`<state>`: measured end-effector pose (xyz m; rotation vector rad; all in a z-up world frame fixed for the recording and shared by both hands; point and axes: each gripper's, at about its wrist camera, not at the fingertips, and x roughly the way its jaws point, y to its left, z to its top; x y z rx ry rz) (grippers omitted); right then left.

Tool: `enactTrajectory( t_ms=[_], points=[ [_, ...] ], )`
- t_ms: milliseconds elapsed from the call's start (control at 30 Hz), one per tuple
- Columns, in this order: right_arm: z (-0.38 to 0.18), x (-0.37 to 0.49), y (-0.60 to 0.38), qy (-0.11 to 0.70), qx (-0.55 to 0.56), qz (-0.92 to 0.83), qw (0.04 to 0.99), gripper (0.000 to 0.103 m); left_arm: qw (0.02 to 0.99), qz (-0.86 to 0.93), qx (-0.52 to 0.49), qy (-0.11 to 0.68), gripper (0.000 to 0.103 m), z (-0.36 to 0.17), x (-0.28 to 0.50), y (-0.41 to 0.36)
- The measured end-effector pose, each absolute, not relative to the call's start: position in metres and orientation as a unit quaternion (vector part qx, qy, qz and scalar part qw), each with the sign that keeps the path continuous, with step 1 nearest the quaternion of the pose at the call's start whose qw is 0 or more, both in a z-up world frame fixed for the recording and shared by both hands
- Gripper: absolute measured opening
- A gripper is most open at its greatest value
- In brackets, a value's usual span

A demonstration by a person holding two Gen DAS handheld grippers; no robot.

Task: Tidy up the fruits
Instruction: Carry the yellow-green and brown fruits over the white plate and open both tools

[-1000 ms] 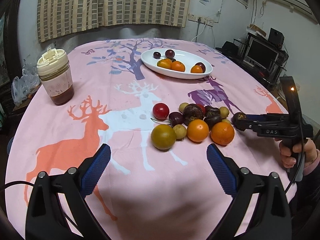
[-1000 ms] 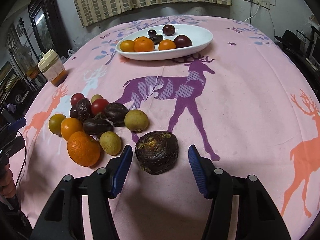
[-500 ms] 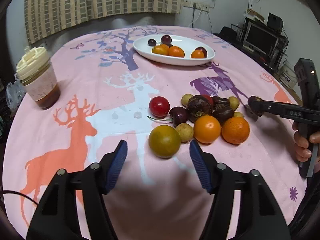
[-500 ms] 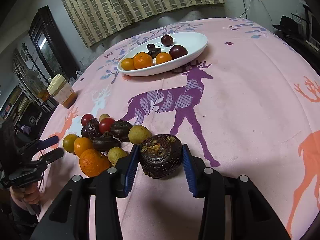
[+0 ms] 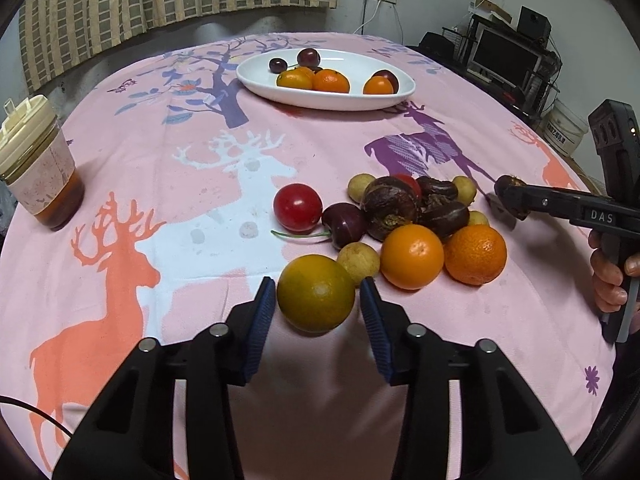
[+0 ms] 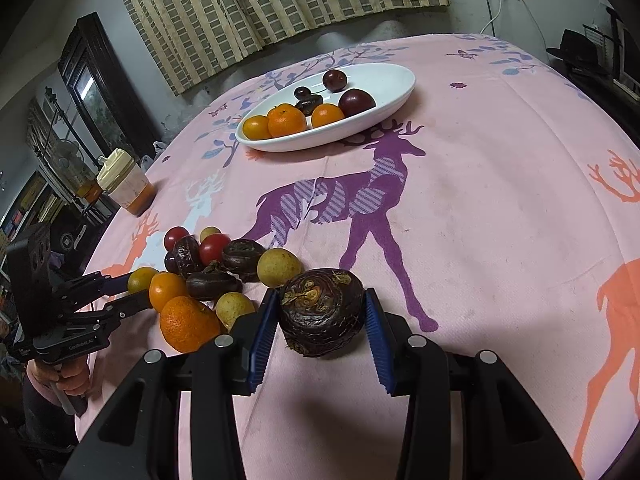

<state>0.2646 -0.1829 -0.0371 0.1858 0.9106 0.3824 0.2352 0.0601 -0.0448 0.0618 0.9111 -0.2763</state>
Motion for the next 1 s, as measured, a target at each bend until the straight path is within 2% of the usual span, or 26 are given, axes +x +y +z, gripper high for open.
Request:
enactTrajectory(
  t_ms=[233, 400, 600, 900, 933, 967, 1000],
  points=[
    [-0.036, 0.264, -0.184, 0.429, 0.093, 0.186, 0.879, 0.044, 0.889, -0.131, 0.022, 0.439, 0.037, -0.04, 0.231, 0.065],
    [-0.013, 0.274, -0.185, 0.4, 0.121, 0.226, 0.88, 0.043, 0.892, -0.157, -0.003, 0.423, 0.037, 0.0, 0.249, 0.076],
    [0.035, 0.347, -0.175, 0.315, 0.115, 0.19, 0.923, 0.043, 0.91, -0.16, -0.012, 0.382, 0.037, 0.047, 0.335, 0.052],
    [0.003, 0.452, -0.163, 0.328, 0.101, 0.16, 0.925, 0.043, 0.903, -0.125, -0.003, 0.41, 0.037, 0.023, 0.484, 0.003],
    [0.001, 0.456, -0.162, 0.329, 0.097, 0.163, 0.925, 0.045, 0.902, -0.119, -0.006, 0.415, 0.039, 0.02, 0.492, 0.002],
    [0.0, 0.46, -0.161, 0.329, 0.092, 0.165, 0.925, 0.055, 0.901, -0.111, -0.011, 0.419, 0.043, 0.017, 0.496, 0.002],
    [-0.001, 0.46, -0.16, 0.327, 0.085, 0.163, 0.927, 0.064, 0.902, -0.1, -0.018, 0.42, 0.06, 0.017, 0.499, 0.004]
  ],
)
